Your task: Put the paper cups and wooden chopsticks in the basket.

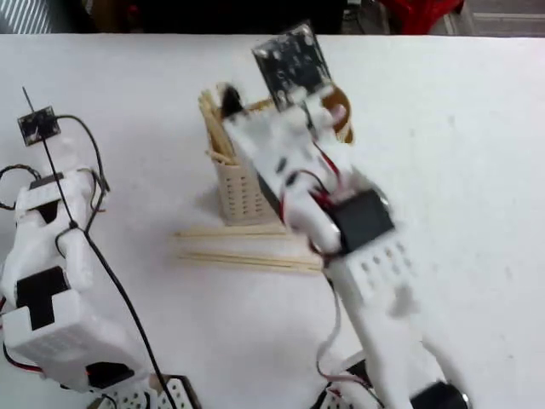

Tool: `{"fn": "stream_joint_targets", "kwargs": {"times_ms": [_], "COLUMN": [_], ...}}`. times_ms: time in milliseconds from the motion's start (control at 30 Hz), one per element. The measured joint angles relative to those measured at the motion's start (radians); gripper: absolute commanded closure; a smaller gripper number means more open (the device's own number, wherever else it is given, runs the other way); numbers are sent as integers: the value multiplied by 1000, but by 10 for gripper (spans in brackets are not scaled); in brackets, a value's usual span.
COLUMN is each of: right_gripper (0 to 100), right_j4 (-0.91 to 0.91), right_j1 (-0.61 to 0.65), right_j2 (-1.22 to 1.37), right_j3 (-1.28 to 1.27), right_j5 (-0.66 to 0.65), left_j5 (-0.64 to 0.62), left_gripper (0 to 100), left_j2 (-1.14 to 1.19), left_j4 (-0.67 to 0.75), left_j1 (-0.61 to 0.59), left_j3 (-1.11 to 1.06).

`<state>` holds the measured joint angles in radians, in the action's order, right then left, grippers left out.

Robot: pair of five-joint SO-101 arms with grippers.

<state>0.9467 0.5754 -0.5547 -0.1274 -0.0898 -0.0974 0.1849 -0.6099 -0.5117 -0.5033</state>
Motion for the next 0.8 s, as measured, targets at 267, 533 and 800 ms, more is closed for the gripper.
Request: {"fn": "stream_joint_targets", "kwargs": {"times_ms": [267,533,800], "right_gripper": [844,837,837], "right_j4": [387,129,-183], "right_j1": [213,381,364], "right_j2": [-137,-14,236], "right_j3": [-143,-629,-790], "right_j5": [-322,-503,-539], "left_j5": [0,0,0], "left_gripper": [843,843,843], "left_j2": [0,0,0], "left_j4": [18,18,20], "left_j1": [0,0,0], "left_j3": [0,0,0]}}
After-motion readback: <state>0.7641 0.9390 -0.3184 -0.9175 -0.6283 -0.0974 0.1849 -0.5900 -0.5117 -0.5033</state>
